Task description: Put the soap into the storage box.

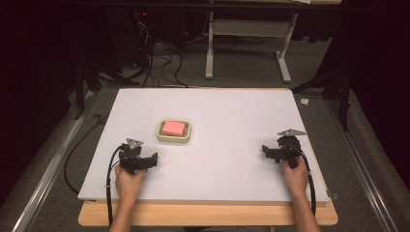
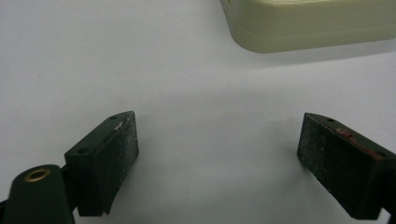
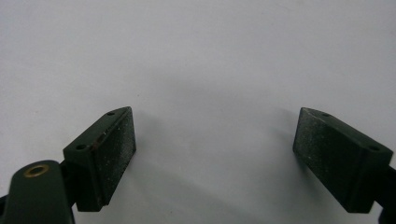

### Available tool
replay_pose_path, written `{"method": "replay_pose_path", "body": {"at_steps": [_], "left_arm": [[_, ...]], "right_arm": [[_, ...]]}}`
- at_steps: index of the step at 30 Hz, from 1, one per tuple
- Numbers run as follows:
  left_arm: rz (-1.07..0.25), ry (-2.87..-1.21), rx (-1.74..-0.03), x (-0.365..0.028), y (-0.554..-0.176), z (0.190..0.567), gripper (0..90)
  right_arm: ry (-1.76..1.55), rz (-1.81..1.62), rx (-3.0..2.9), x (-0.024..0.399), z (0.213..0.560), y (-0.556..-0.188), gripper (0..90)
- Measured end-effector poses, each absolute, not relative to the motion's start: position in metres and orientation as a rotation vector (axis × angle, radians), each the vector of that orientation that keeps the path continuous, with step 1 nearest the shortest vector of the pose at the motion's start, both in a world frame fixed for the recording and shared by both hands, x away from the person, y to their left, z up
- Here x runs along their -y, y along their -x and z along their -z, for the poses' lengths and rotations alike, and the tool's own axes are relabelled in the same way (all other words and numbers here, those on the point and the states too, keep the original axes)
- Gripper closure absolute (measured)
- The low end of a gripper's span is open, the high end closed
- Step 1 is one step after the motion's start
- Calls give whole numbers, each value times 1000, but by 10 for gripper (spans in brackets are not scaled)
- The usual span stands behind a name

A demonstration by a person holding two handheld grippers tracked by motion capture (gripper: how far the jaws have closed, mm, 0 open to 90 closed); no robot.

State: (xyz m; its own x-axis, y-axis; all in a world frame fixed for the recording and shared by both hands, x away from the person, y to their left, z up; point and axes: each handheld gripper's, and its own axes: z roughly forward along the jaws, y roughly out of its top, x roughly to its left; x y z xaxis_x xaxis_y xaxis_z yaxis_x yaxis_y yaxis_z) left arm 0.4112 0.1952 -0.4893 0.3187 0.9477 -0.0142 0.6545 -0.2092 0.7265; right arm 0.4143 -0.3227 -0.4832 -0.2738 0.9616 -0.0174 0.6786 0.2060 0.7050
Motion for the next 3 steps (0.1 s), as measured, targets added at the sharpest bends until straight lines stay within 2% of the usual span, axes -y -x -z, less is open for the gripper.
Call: {"method": "replay_pose_path", "body": {"at_steps": [3], "left_arm": [[-591, -1951, -1411, -195, -411, 489, 130]], "right_arm": [[-1523, -821, -2028, 323, 483, -414, 136]]}}
